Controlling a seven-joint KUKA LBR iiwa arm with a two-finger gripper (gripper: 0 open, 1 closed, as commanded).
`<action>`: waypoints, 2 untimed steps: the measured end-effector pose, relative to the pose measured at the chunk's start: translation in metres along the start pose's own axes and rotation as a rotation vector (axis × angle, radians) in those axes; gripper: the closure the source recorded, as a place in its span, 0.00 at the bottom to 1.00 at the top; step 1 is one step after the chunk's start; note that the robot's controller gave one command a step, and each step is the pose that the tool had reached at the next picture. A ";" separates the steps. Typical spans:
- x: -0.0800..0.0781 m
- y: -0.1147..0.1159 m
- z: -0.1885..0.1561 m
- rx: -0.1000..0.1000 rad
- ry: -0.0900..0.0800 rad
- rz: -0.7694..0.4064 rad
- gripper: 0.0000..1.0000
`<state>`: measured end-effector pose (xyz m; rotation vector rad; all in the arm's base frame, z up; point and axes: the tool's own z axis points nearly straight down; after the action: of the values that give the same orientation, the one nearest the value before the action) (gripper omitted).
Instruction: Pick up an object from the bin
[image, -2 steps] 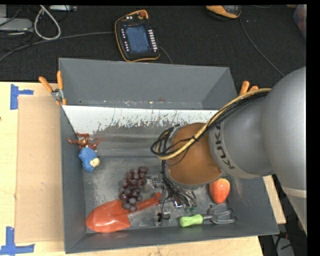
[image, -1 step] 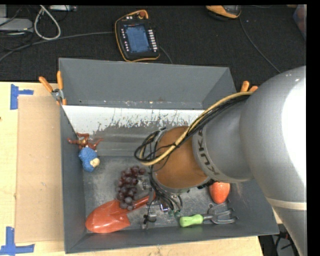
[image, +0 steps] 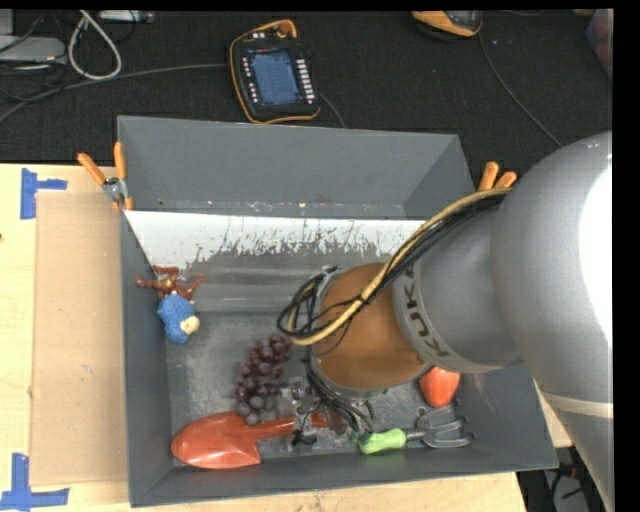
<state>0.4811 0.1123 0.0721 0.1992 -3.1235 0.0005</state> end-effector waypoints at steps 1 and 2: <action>0.000 0.000 0.000 0.000 0.000 0.001 1.00; 0.004 -0.001 -0.020 0.001 0.012 0.002 1.00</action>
Offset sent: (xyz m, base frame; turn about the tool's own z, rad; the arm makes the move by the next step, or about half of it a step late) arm -0.0002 -0.0032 0.0974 0.0031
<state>0.4776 0.1111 0.0917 0.1960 -3.1122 0.0032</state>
